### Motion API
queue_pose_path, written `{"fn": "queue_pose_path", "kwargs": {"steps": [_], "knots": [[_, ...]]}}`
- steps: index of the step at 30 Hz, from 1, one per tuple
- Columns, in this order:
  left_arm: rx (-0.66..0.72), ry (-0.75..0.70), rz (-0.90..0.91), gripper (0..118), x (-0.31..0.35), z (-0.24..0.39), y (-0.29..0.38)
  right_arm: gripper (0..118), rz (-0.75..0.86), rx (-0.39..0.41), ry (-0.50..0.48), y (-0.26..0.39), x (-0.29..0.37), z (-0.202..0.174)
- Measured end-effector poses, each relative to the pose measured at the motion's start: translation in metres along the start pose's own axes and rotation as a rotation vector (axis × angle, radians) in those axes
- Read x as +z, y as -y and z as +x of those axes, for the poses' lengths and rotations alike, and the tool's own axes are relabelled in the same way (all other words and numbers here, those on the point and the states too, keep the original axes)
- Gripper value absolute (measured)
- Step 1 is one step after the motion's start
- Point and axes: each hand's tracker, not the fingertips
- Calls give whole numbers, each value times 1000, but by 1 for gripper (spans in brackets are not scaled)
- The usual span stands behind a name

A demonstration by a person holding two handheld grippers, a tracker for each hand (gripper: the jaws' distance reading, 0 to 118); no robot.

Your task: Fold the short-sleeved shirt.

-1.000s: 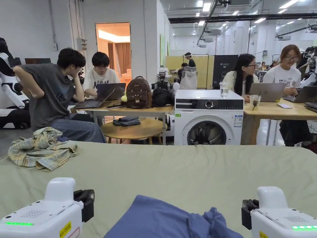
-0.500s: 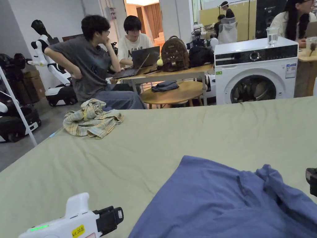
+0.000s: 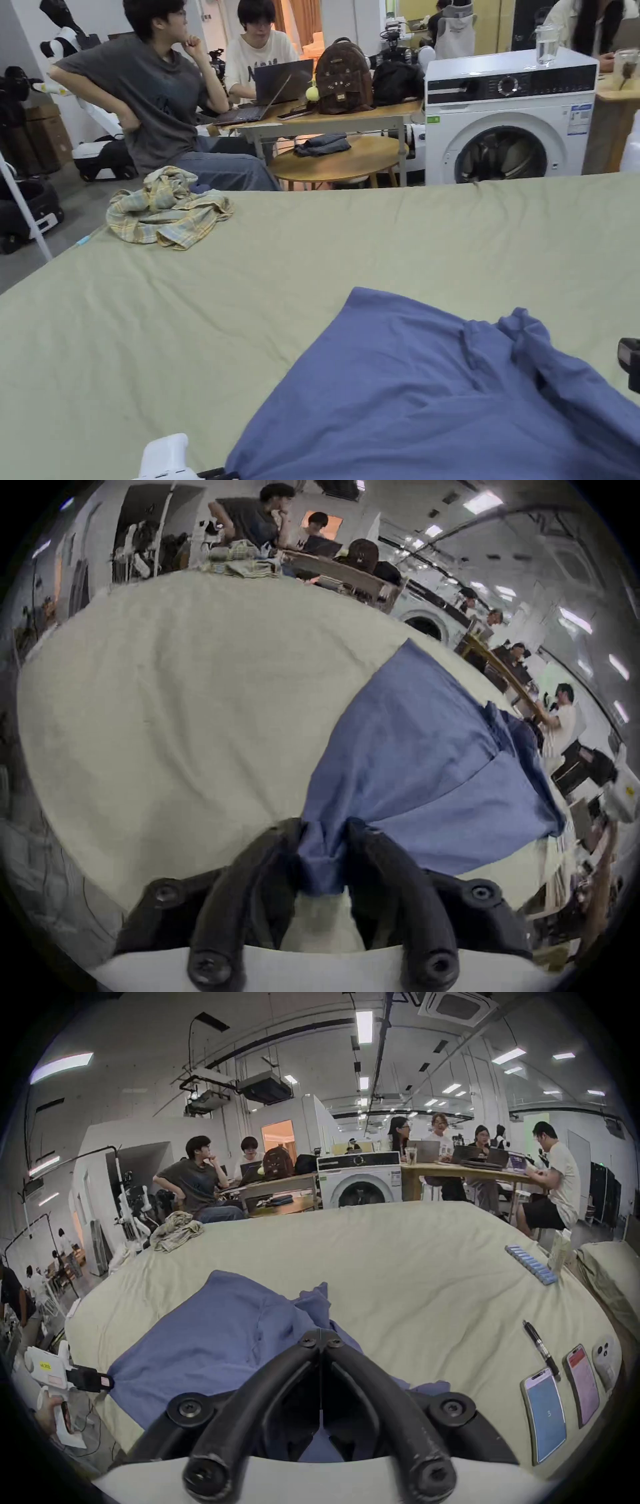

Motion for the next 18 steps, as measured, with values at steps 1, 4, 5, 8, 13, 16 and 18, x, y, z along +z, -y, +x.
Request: {"fn": "queue_pose_path", "kwargs": {"steps": [1, 4, 5, 8, 13, 16, 18], "knots": [[10, 12, -2, 10, -2, 0, 0, 0, -4, -15, 0, -1, -1, 5], [-8, 17, -23, 2, -7, 6, 1, 0, -26, -33, -2, -11, -13, 11], [-67, -4, -27, 2, -7, 9, 0, 0, -61, -15, 12, -17, -27, 17], [-120, -23, -32, 2, -6, 17, 0, 61, -203, 7, -11, -43, -72, 20], [-109, -13, -33, 2, -4, 12, 0, 66, -374, -37, -4, -82, -169, 13], [-86, -4, -32, 2, -4, 8, -1, 66, -533, -89, 5, -88, -238, 12], [-78, 0, -34, 2, -5, 8, -1, 66, -598, -102, 28, -82, -269, 12]]}}
